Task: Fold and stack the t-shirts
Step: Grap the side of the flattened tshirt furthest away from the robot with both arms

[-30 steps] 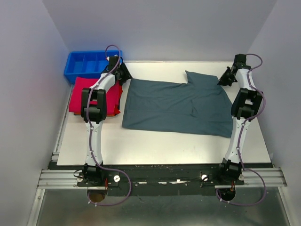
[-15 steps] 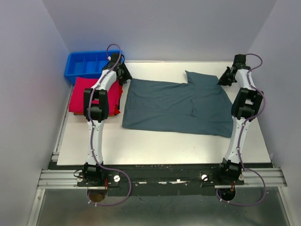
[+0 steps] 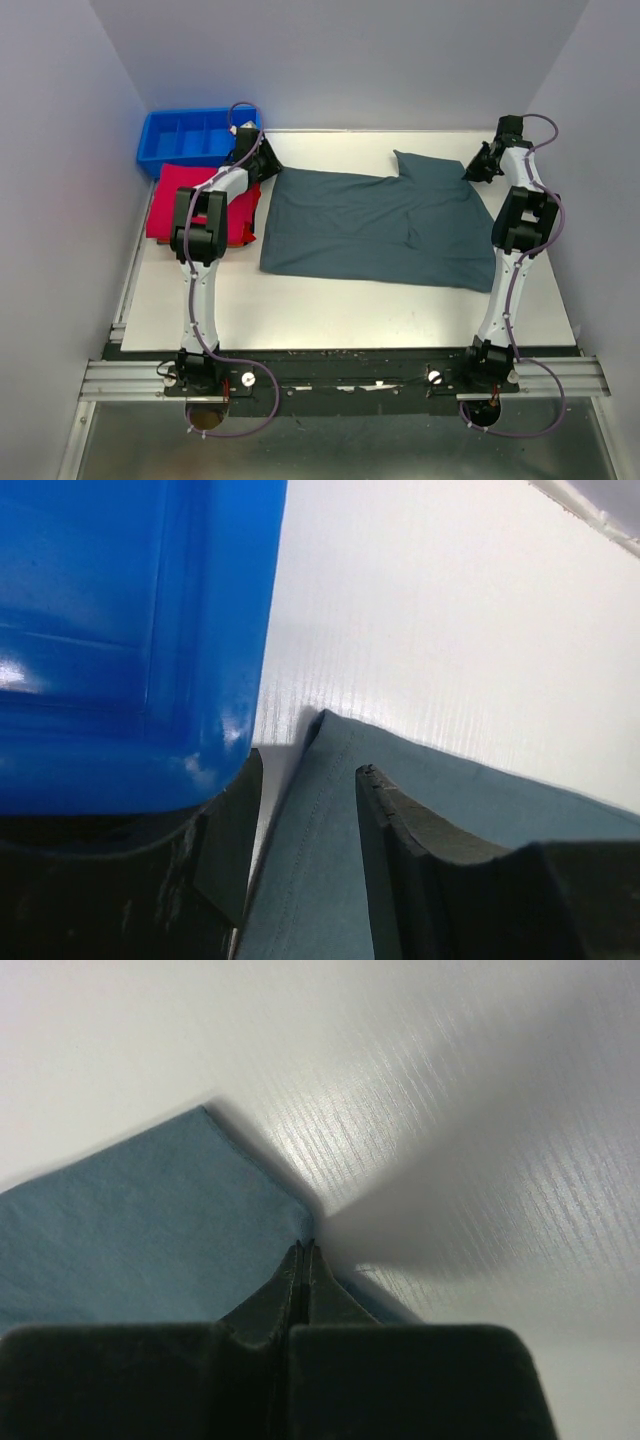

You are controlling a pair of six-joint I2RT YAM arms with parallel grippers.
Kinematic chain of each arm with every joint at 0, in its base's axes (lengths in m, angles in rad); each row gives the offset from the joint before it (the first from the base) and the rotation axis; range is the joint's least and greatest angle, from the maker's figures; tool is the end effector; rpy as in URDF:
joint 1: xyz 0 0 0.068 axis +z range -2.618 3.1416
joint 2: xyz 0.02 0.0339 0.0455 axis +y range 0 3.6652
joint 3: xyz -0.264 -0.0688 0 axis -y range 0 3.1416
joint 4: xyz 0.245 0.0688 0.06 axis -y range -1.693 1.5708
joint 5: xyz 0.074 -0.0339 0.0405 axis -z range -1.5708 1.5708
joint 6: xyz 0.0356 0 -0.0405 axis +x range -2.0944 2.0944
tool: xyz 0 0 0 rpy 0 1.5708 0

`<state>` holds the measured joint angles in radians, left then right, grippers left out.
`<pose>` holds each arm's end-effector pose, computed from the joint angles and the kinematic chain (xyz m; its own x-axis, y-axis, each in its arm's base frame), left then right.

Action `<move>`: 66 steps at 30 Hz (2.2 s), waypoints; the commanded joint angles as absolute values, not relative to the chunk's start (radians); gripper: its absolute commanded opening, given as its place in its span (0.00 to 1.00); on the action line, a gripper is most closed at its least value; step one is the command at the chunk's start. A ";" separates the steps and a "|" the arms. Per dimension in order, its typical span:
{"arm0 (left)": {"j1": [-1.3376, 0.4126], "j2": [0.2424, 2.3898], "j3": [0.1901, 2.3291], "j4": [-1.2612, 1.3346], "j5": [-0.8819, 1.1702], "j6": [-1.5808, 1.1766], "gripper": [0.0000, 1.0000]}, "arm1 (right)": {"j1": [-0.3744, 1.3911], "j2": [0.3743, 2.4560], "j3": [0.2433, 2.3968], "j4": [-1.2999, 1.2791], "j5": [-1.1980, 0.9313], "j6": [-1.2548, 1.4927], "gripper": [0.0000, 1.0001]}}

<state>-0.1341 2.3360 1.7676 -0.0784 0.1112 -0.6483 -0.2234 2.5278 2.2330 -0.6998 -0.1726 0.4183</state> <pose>0.5237 -0.0746 0.1567 -0.6093 -0.5233 -0.5957 -0.1848 0.8243 -0.5352 0.5349 -0.1152 0.1603 -0.6956 0.5684 -0.4394 0.4482 0.8213 0.3529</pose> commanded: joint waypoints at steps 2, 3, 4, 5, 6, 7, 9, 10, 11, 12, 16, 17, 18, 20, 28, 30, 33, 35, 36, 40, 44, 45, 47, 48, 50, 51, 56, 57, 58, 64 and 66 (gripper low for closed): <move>-0.150 2.235 1.720 0.078 0.101 -0.589 0.56 | -0.221 2.505 2.217 -0.698 -0.150 0.414 0.01; -0.156 2.230 1.723 0.078 0.107 -0.581 0.56 | -0.221 2.505 2.217 -0.698 -0.152 0.414 0.01; -0.163 2.229 1.730 0.066 0.106 -0.575 0.56 | -0.219 2.505 2.218 -0.698 -0.150 0.414 0.01; -0.170 2.229 1.741 0.051 0.104 -0.568 0.56 | -0.221 2.505 2.218 -0.699 -0.150 0.414 0.00; -0.178 2.227 1.750 0.040 0.103 -0.565 0.56 | -0.219 2.505 2.218 -0.698 -0.150 0.414 0.01; -0.189 2.229 1.762 0.019 0.094 -0.563 0.56 | -0.221 2.503 2.217 -0.698 -0.150 0.414 0.01; -0.207 2.230 1.785 0.002 0.074 -0.557 0.56 | -0.219 2.505 2.218 -0.699 -0.149 0.416 0.01; -0.215 2.232 1.798 -0.035 0.055 -0.548 0.56 | -0.219 2.505 2.218 -0.701 -0.150 0.416 0.01; -0.219 2.241 1.810 -0.047 0.040 -0.535 0.56 | -0.219 2.505 2.217 -0.701 -0.149 0.416 0.01; -0.222 2.250 1.830 -0.067 0.025 -0.523 0.56 | -0.219 2.505 2.217 -0.700 -0.152 0.414 0.01; -0.222 2.310 1.908 -0.152 -0.035 -0.488 0.56 | -0.219 2.505 2.218 -0.698 -0.152 0.414 0.01; -0.221 2.319 1.911 -0.150 -0.037 -0.488 0.56 | -0.219 2.505 2.218 -0.699 -0.152 0.414 0.01; -0.219 2.328 1.914 -0.149 -0.041 -0.488 0.55 | -0.221 2.505 2.218 -0.699 -0.153 0.414 0.01; -0.221 2.351 1.934 -0.155 -0.063 -0.480 0.54 | -0.219 2.507 2.218 -0.699 -0.155 0.414 0.01; -0.216 2.480 2.103 -0.319 -0.094 -0.483 0.54 | -0.221 2.503 2.217 -0.701 -0.153 0.416 0.01; -0.216 2.497 2.121 -0.343 -0.098 -0.485 0.54 | -0.219 2.502 2.215 -0.698 -0.155 0.414 0.01; -0.215 2.526 2.164 -0.380 -0.089 -0.483 0.54 | -0.221 2.503 2.215 -0.699 -0.156 0.416 0.01; -0.215 2.539 2.183 -0.399 -0.078 -0.483 0.52 | -0.219 2.503 2.215 -0.701 -0.156 0.417 0.01; -0.215 2.542 2.189 -0.403 -0.075 -0.485 0.51 | -0.219 2.503 2.215 -0.701 -0.155 0.416 0.01; -0.215 2.539 2.180 -0.390 -0.057 -0.485 0.39 | -0.221 2.500 2.217 -0.698 -0.156 0.419 0.01; -0.215 2.542 2.197 -0.428 -0.034 -0.483 0.24 | -0.219 2.499 2.217 -0.698 -0.164 0.420 0.01; -0.213 2.542 2.207 -0.443 -0.035 -0.482 0.24 | -0.221 2.497 2.217 -0.698 -0.164 0.423 0.01; -0.213 2.539 2.207 -0.462 -0.048 -0.476 0.24 | -0.219 2.497 2.218 -0.698 -0.170 0.423 0.01; -0.213 2.533 2.200 -0.460 -0.048 -0.471 0.20 | -0.219 2.497 2.220 -0.701 -0.172 0.425 0.01; -0.213 2.519 2.184 -0.443 -0.051 -0.468 0.11 | -0.221 2.494 2.221 -0.701 -0.178 0.429 0.01; -0.213 2.513 2.174 -0.430 -0.049 -0.463 0.02 | -0.221 2.494 2.221 -0.701 -0.181 0.431 0.01; -0.212 2.458 2.116 -0.341 -0.048 -0.451 0.00 | -0.221 2.485 2.240 -0.695 -0.213 0.454 0.01; -0.213 2.439 2.096 -0.315 -0.046 -0.451 0.00 | -0.222 2.485 2.252 -0.698 -0.218 0.456 0.01; -0.212 2.424 2.073 -0.292 -0.046 -0.449 0.00 | -0.222 2.487 2.261 -0.704 -0.218 0.457 0.01; -0.207 2.335 1.947 -0.209 -0.094 -0.433 0.00 | -0.225 2.431 2.195 -0.664 -0.209 0.465 0.01; -0.206 2.321 1.933 -0.195 -0.091 -0.431 0.00 | -0.225 2.419 2.175 -0.655 -0.213 0.468 0.01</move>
<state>-0.2150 2.4111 1.9682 -0.2764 -0.0639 -0.4526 -0.2237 2.5019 2.2097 -0.6914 -0.1894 0.4526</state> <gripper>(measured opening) 0.023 0.011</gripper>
